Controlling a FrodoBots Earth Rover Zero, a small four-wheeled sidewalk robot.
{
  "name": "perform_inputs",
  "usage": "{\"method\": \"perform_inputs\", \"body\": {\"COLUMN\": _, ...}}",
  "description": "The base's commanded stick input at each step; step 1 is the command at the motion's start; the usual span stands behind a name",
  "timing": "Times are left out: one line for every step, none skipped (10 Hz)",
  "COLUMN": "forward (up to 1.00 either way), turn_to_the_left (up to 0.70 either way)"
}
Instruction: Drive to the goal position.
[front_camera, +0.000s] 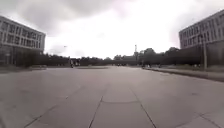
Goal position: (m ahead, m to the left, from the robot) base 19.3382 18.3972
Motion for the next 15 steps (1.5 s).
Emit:
{"method": "perform_inputs", "body": {"forward": 0.85, "turn_to_the_left": 0.0}}
{"method": "perform_inputs", "body": {"forward": 0.85, "turn_to_the_left": 0.0}}
{"method": "perform_inputs", "body": {"forward": 0.85, "turn_to_the_left": 0.0}}
{"method": "perform_inputs", "body": {"forward": 0.85, "turn_to_the_left": 0.0}}
{"method": "perform_inputs", "body": {"forward": 0.85, "turn_to_the_left": 0.0}}
{"method": "perform_inputs", "body": {"forward": 0.85, "turn_to_the_left": 0.0}}
{"method": "perform_inputs", "body": {"forward": 0.85, "turn_to_the_left": 0.0}}
{"method": "perform_inputs", "body": {"forward": 0.85, "turn_to_the_left": 0.0}}
{"method": "perform_inputs", "body": {"forward": 0.85, "turn_to_the_left": 0.0}}
{"method": "perform_inputs", "body": {"forward": 0.85, "turn_to_the_left": 0.0}}
{"method": "perform_inputs", "body": {"forward": 0.85, "turn_to_the_left": 0.0}}
{"method": "perform_inputs", "body": {"forward": 0.85, "turn_to_the_left": 0.0}}
{"method": "perform_inputs", "body": {"forward": 0.85, "turn_to_the_left": 0.0}}
{"method": "perform_inputs", "body": {"forward": 0.85, "turn_to_the_left": 0.0}}
{"method": "perform_inputs", "body": {"forward": 0.85, "turn_to_the_left": 0.0}}
